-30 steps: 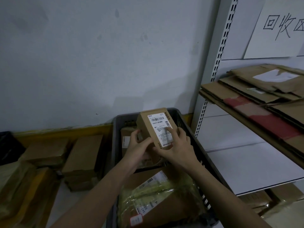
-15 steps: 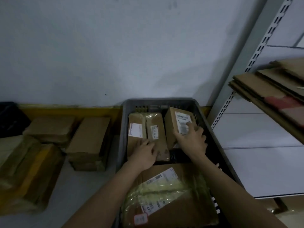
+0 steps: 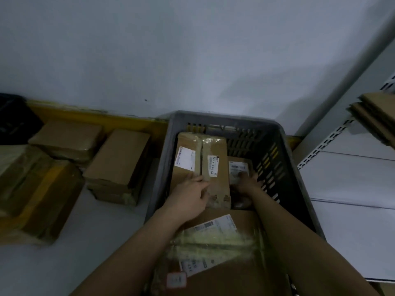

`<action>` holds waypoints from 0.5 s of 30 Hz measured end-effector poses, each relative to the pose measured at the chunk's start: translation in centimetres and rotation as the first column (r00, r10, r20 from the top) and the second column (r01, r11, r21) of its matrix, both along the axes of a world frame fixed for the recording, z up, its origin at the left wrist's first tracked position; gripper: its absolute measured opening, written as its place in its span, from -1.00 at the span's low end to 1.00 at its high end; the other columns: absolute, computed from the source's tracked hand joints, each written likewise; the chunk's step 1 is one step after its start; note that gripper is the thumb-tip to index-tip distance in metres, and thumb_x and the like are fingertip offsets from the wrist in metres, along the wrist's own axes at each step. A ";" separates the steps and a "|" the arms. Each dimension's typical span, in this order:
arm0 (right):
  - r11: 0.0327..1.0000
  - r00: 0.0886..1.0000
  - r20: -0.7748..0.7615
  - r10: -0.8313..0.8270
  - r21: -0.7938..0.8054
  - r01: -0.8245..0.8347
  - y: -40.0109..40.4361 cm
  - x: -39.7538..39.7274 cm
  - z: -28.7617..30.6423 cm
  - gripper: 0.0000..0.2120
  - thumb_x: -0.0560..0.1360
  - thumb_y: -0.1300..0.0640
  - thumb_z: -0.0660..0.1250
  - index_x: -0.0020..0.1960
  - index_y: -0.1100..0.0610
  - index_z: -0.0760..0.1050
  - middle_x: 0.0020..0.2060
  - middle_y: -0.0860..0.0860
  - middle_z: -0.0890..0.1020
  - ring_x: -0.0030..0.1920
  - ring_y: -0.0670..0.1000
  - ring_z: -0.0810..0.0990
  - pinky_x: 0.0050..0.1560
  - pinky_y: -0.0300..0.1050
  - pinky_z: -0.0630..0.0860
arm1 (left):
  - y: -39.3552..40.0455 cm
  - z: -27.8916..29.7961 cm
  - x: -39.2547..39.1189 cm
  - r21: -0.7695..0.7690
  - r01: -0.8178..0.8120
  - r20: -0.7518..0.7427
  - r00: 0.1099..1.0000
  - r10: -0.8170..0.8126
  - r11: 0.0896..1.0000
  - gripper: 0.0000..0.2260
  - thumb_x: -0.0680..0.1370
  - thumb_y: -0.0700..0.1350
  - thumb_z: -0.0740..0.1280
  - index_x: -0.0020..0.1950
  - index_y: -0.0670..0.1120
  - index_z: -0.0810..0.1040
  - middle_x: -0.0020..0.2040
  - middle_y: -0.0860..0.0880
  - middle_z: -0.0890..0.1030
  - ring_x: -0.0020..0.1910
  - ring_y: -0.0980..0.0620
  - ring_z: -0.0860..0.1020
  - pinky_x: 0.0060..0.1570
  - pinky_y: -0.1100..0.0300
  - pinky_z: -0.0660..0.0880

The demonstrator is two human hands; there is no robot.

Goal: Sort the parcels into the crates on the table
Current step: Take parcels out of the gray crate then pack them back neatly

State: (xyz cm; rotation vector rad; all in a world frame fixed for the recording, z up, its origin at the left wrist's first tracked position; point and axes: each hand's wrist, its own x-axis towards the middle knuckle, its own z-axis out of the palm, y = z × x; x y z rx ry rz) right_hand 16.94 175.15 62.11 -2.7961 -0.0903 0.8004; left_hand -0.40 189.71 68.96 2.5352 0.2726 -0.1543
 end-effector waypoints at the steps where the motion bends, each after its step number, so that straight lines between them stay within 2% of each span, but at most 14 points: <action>1: 1.000 1.000 -0.029 0.009 -0.008 -0.009 0.2 0.3 -0.2 -0.24 0.54 -0.11 0.35 0.59 -0.03 0.03 0.58 0.12 -0.14 0.54 0.33 -0.09 0.46 0.14 0.21 | 0.0 0.0 0.0 0.004 -0.001 0.013 1.000 0.001 1.000 -0.67 0.66 -0.03 0.17 0.41 -0.01 0.48 0.50 0.08 0.36 0.51 -0.05 0.21 0.40 0.05 0.26; 4: 0.999 0.996 -0.083 0.024 -0.030 -0.027 0.5 0.5 -0.6 -0.16 0.56 -0.05 0.34 0.62 -0.05 -0.15 0.58 0.11 -0.22 0.55 0.29 -0.06 0.48 0.11 0.19 | 0.1 0.0 0.2 0.016 -0.006 0.028 1.000 0.006 1.000 -0.71 0.65 -0.04 0.18 0.33 -0.01 0.53 0.44 0.08 0.42 0.44 -0.02 0.28 0.31 0.08 0.32; 6: 0.997 0.994 -0.091 0.054 -0.054 -0.059 0.3 0.3 -0.7 -0.14 0.56 -0.06 0.35 0.61 -0.08 -0.18 0.58 0.10 -0.24 0.55 0.28 -0.09 0.47 0.10 0.20 | 0.1 0.0 0.2 0.022 -0.009 0.016 1.000 0.008 1.000 -0.70 0.65 -0.03 0.18 0.34 -0.01 0.53 0.45 0.06 0.41 0.45 -0.03 0.28 0.32 0.06 0.32; 9: 0.997 0.996 -0.058 0.070 -0.029 -0.072 0.0 0.0 -0.7 -0.23 0.56 -0.03 0.34 0.60 -0.09 -0.06 0.58 0.10 -0.16 0.55 0.28 -0.03 0.41 0.05 0.29 | 0.0 0.1 0.2 0.022 -0.013 0.016 1.000 0.013 1.000 -0.67 0.65 -0.03 0.18 0.39 -0.02 0.51 0.47 0.04 0.40 0.44 -0.03 0.30 0.36 0.05 0.32; 12: 0.995 0.993 0.072 0.097 -0.035 -0.095 0.0 -0.4 -0.5 -0.31 0.60 -0.03 0.26 0.60 -0.01 -0.03 0.59 0.12 -0.04 0.54 0.25 0.06 0.43 0.06 0.25 | -0.3 0.3 0.1 0.006 -0.010 0.037 0.999 0.010 1.000 -0.67 0.65 -0.06 0.16 0.38 -0.04 0.52 0.43 0.05 0.44 0.41 -0.02 0.32 0.36 0.05 0.36; 15: 0.992 0.970 0.223 0.097 0.053 -0.111 -0.4 -0.8 -0.3 -0.43 0.60 0.05 0.18 0.58 0.03 0.13 0.54 0.12 0.22 0.45 0.22 0.27 0.32 0.03 0.34 | -0.4 0.5 0.0 0.014 -0.006 0.050 0.999 0.005 1.000 -0.69 0.65 -0.09 0.15 0.33 -0.06 0.54 0.39 0.05 0.47 0.38 -0.03 0.34 0.32 0.03 0.39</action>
